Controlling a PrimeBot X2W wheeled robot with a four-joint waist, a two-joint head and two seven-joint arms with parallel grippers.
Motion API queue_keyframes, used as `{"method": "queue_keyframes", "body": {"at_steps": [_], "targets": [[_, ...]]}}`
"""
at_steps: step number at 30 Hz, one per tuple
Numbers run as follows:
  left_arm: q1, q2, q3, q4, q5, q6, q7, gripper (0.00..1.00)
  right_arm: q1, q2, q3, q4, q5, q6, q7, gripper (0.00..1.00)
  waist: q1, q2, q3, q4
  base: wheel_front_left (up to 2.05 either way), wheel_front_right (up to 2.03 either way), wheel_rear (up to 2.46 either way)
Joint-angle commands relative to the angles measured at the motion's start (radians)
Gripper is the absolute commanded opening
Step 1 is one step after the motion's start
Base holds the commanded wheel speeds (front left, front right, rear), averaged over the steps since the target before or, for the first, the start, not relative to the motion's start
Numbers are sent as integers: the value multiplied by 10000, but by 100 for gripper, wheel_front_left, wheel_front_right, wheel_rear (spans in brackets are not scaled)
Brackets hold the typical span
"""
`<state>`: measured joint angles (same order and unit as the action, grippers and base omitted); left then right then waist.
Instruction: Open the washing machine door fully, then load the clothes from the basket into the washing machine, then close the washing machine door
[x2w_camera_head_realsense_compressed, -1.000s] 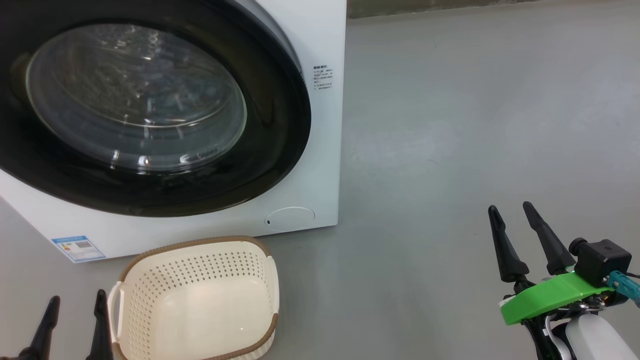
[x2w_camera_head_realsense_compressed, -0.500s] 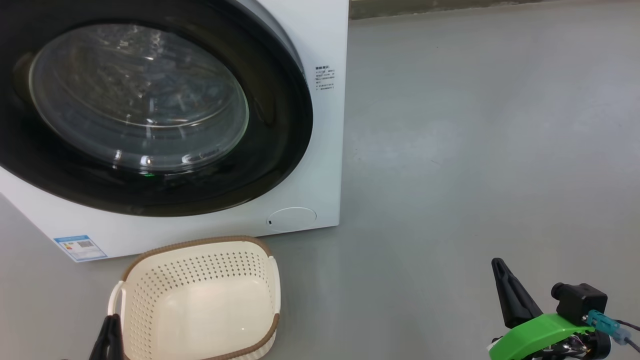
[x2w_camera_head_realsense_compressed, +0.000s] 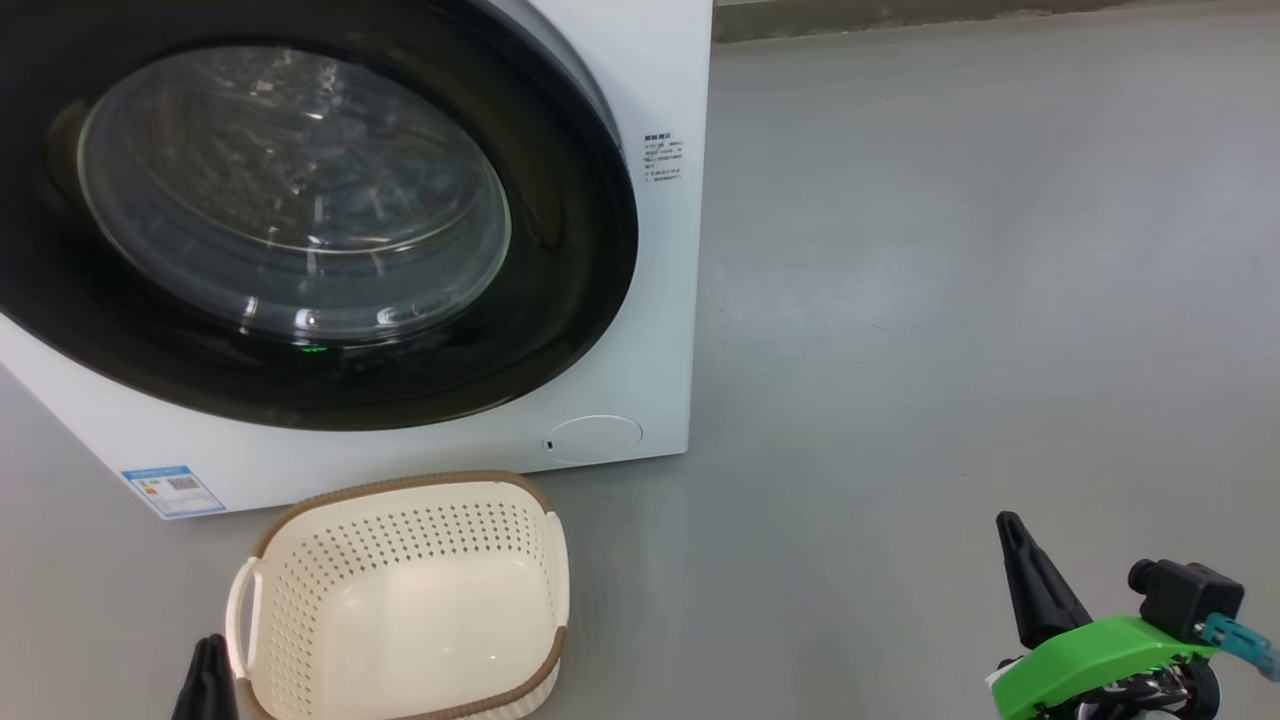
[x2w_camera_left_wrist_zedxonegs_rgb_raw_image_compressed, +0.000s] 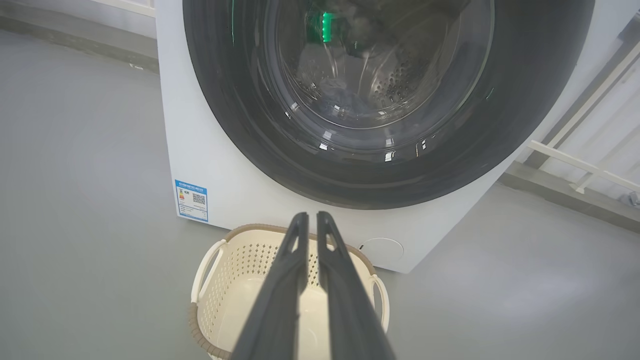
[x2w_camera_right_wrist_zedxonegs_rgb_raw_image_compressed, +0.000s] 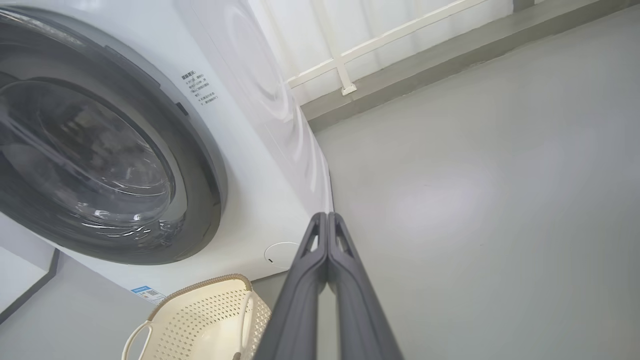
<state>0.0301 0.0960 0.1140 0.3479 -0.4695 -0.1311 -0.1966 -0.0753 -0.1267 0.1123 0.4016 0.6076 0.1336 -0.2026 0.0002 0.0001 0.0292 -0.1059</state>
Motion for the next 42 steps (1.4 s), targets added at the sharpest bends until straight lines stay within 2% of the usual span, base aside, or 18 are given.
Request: {"method": "queue_keyframes", "body": {"at_steps": [1,42], "targets": [[-236,68,82,-296,-335,1,62,0,-283,-55,-147,-301,312,-5,51,0,-1,-1,-5,19,0,0,0],[-678,-135,52,-579,-4599,2,1236,0,-293,211,-894,-793,4112,-14,1195,0,-1,-1,-104,420,0,0,0]]}}
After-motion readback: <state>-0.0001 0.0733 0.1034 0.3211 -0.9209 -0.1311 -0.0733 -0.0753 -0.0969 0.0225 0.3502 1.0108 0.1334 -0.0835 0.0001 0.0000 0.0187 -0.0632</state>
